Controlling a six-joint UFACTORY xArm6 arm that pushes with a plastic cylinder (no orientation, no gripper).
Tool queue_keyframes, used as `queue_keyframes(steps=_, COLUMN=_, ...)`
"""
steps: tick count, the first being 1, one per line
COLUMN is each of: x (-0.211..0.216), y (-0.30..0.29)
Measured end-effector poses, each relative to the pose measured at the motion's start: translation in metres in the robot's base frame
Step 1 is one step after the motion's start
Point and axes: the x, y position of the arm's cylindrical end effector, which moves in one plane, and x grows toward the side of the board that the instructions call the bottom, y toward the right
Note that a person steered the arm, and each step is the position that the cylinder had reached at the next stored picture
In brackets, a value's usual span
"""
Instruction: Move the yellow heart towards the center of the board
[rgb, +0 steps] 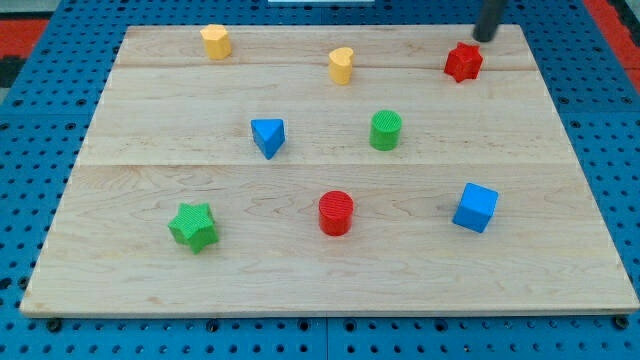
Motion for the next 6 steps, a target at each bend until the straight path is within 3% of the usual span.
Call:
queue_keyframes(steps=3, x=0.040, y=-0.162)
queue_keyframes(steps=6, x=0.159, y=-0.194)
